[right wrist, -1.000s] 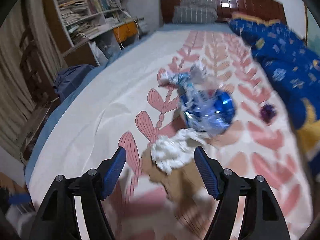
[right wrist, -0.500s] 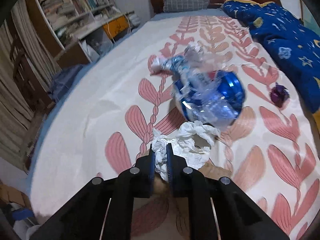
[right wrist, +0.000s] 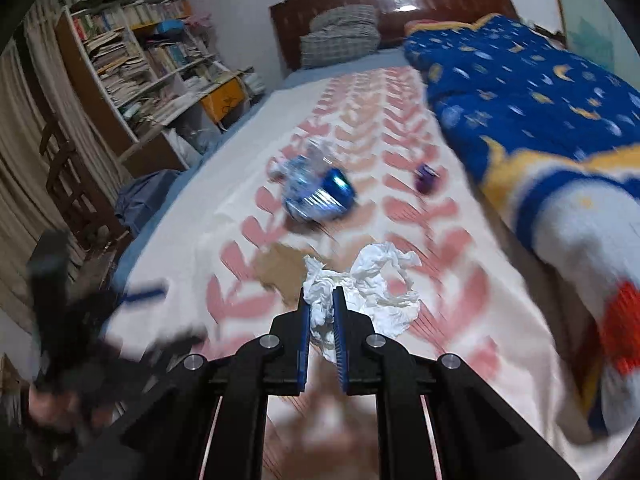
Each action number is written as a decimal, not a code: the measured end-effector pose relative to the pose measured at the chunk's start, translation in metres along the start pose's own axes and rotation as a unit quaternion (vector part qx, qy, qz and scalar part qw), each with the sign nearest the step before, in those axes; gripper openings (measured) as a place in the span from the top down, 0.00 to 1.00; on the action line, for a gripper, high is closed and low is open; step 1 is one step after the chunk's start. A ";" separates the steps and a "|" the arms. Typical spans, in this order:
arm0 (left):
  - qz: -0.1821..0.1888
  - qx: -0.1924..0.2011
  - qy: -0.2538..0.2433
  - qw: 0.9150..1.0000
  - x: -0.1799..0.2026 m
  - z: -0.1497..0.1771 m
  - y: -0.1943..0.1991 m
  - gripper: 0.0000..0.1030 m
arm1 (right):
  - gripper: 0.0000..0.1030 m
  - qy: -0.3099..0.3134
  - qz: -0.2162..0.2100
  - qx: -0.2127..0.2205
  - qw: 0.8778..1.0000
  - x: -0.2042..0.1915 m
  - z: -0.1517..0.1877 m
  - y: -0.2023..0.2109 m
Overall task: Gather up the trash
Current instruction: 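Grasp the brown cardboard piece with the left gripper while the right holds the tissue, then carry tissue and cardboard over the red basket and open both grippers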
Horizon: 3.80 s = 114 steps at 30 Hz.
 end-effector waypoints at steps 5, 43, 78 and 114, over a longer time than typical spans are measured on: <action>0.011 -0.066 -0.016 0.998 0.005 -0.016 -0.050 0.15 | 0.88 -0.039 0.012 -0.014 0.999 0.040 0.043 0.020; -0.026 -0.006 -0.080 0.996 0.012 -0.045 -0.061 0.96 | 0.87 -0.081 -0.017 -0.020 0.996 0.037 0.068 0.007; 0.243 0.059 -0.047 0.967 0.277 0.008 0.200 0.97 | 0.87 -0.085 0.133 0.032 0.987 0.081 0.154 0.308; 0.218 -0.158 -0.182 0.946 0.447 0.199 0.005 0.97 | 0.87 -0.300 0.192 -0.105 0.928 0.261 0.425 0.205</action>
Point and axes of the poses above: each gripper's, at about its wrist camera, not at the fingertips, and y roughly against the way its jaws point, x to its right, z to its underside, the point moved 10 cm from there along -y, roughly the way its jaws point, and after that the axes turned 4 degrees about x, right-handed, at the moved point
